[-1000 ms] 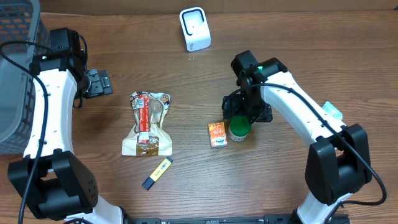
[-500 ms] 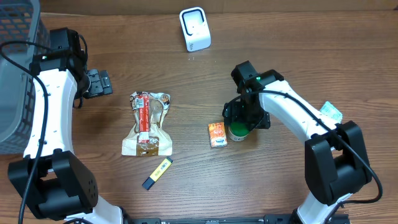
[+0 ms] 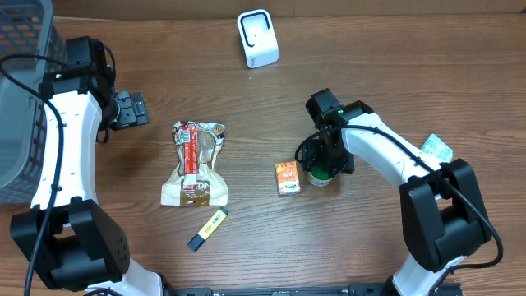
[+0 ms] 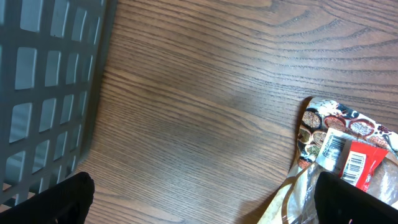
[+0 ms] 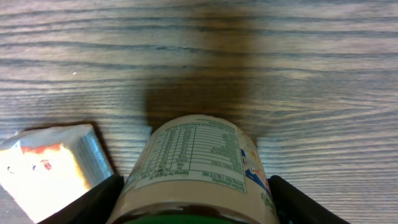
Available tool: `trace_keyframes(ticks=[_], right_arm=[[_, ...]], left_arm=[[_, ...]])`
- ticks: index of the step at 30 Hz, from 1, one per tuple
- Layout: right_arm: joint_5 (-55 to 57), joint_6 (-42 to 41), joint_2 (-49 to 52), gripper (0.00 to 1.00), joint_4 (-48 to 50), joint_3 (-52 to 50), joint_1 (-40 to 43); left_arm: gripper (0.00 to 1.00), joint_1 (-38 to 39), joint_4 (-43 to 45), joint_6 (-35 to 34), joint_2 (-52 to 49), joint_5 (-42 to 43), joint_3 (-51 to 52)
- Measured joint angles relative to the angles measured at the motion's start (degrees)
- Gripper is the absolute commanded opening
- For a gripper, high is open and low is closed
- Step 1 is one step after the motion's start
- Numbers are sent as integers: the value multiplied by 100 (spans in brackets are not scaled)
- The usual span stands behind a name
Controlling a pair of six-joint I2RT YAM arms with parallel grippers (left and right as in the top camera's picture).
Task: Scan the item barcode
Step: 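Close the right gripper around the green-lidded jar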
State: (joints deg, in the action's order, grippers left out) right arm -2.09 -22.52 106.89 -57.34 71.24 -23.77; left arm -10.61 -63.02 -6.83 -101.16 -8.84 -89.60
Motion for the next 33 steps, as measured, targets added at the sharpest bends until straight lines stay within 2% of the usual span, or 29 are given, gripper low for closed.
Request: trace_keyframes(ticks=[3,6,8,33], right_arm=[[37,0,-2,69,-2,0,0],[59,7,-2,77,-7,0,0],[83,0,-2,78,-7,0,0],[120,4,-2,78,-186,0,0]], left_arm=[[100,0,0,0,0,0,0],[100,0,0,0,0,0,0],[100,0,0,0,0,0,0],[100,0,0,-2,0,0,0]])
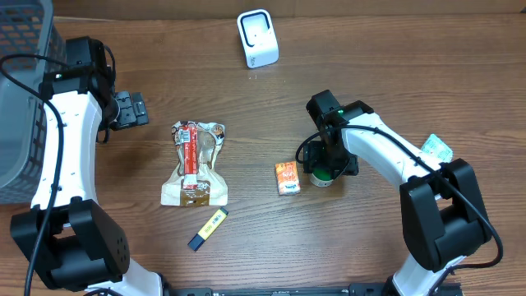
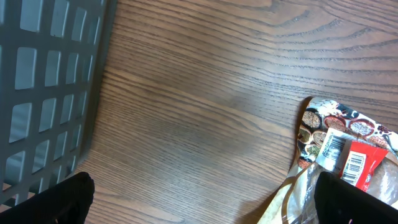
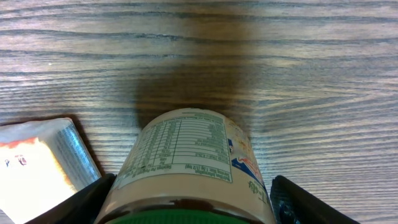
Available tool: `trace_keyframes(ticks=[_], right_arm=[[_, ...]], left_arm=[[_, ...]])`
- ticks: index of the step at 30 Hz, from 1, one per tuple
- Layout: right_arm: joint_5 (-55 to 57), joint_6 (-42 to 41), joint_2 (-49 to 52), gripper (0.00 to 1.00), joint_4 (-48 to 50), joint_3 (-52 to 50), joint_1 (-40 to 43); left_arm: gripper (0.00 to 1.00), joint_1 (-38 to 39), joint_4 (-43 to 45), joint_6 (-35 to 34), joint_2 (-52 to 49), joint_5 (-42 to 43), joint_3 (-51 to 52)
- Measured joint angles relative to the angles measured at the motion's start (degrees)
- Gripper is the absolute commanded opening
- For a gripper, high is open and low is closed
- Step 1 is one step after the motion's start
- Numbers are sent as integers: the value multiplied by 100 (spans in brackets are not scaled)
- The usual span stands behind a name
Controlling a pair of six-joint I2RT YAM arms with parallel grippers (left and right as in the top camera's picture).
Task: Scan the item barcode
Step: 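Close the right gripper around the green-lidded jar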
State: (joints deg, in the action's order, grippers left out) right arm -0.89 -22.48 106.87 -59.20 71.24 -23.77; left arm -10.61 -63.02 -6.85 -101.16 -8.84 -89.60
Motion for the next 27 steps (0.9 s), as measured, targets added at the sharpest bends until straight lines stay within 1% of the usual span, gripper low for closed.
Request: trace_keyframes(ticks=[9,11,19,23,27], right_arm=[[7,11,0,80,-20,0,0],[9,42,0,82,-39,2,0],[26,155,0,83,-442,391,0],[2,149,0,83,-691,404,0],[-42,149,0,83,-710,404,0]], left_arm=[[100,0,0,2,0,0,0],[100,0,0,2,0,0,0],[100,0,0,2,0,0,0],[100,0,0,2,0,0,0],[100,0,0,2,0,0,0]])
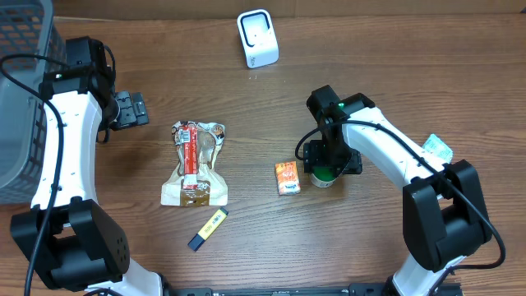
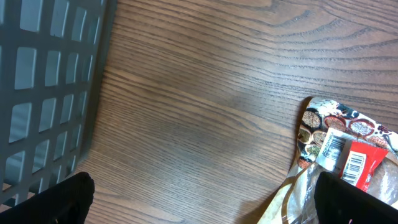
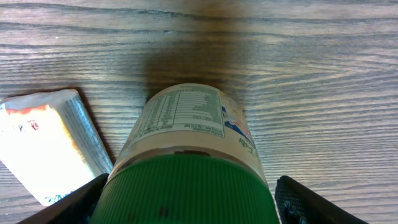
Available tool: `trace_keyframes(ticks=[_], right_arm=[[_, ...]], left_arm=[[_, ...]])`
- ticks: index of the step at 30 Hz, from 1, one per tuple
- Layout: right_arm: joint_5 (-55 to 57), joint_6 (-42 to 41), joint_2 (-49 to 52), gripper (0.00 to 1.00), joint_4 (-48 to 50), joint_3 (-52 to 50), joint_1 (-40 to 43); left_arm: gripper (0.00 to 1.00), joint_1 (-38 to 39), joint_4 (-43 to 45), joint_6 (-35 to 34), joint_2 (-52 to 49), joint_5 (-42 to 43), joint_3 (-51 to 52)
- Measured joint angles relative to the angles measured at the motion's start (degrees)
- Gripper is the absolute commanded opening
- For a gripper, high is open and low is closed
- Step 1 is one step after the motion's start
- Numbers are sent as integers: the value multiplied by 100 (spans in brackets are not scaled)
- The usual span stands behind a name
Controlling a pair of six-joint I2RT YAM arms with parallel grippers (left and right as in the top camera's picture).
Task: Scan the item barcode
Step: 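Close the right gripper around the green-lidded jar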
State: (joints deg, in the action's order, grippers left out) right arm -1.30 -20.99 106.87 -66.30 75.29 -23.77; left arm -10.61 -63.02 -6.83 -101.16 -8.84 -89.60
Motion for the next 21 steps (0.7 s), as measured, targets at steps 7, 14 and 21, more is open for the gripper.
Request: trace_keyframes(ticks=[7,14,21], right_arm=[[-20,2,0,83,7,0,0],[-24,0,0,83,37,0,0],[-22,-2,0,82,212,-4,-17]], left_arm=[[100,0,0,-2,0,0,0],[100,0,0,0,0,0,0],[100,0,0,0,0,0,0]])
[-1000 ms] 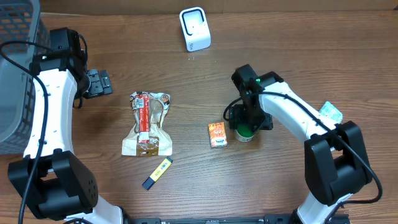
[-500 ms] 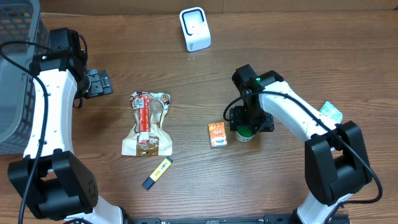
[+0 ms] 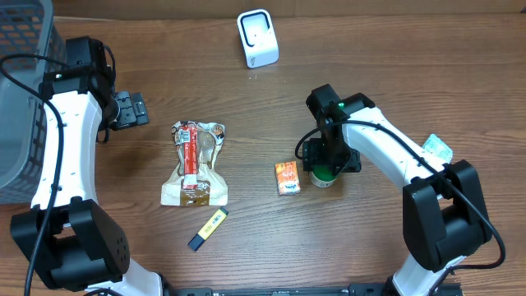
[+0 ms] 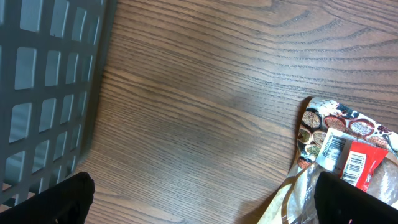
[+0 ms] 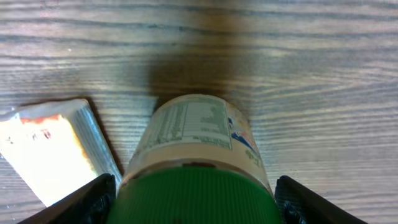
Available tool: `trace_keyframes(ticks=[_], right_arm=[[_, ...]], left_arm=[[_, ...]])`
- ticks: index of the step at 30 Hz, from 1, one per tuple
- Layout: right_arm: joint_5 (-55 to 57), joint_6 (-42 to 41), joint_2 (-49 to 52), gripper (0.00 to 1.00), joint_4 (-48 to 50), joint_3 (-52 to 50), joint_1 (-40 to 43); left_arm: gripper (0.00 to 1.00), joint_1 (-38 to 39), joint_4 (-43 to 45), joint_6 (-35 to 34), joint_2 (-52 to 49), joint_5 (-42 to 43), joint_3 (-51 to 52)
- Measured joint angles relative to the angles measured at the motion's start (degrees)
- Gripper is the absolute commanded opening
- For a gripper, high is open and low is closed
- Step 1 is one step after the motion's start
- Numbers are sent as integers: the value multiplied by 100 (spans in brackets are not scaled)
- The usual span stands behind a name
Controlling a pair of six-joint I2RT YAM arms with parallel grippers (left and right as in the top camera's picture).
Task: Scan the item barcode
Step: 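Close the right gripper around the green-lidded jar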
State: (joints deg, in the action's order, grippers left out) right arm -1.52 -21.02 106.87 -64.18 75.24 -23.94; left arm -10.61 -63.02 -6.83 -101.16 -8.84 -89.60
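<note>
A jar [image 3: 322, 177] with a green lid and a pale label stands upright on the table, right of centre. My right gripper [image 3: 329, 158] is directly above it. In the right wrist view the gripper [image 5: 196, 202] straddles the lid, and the fingers [image 5: 93, 196] sit against both sides of the jar [image 5: 193, 137]. A white scanner [image 3: 257, 37] stands at the back. My left gripper [image 3: 127, 109] hangs open at the far left over bare wood [image 4: 205, 199], holding nothing.
An orange packet [image 3: 287, 177] lies just left of the jar and also shows in the right wrist view [image 5: 50, 149]. A snack bag [image 3: 196, 163] lies mid-left, a yellow-and-blue stick [image 3: 207, 228] in front of it. A grey basket [image 3: 20, 99] fills the left edge. A small packet [image 3: 437, 148] lies at the right.
The right gripper's fingers stand a little closer together on the jar's lid, and the right wrist view is blurred. The jar remains on the table. The left arm has not moved.
My right gripper was low around the jar's body, with the lid barely in sight. Then it sat higher with its fingers wider apart, until the green lid filled the gap. Now its fingers rest on the lid. The jar and the left arm stayed put.
</note>
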Motion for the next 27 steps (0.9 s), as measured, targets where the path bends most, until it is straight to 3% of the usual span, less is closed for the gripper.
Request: trace_keyframes(ticks=[9,27], right_arm=[[2,-7,0,78,273,-225,-85],[2,-4,0,79,313,-225,-85]], left_arm=[[100,0,0,0,0,0,0],[100,0,0,-2,0,0,0]])
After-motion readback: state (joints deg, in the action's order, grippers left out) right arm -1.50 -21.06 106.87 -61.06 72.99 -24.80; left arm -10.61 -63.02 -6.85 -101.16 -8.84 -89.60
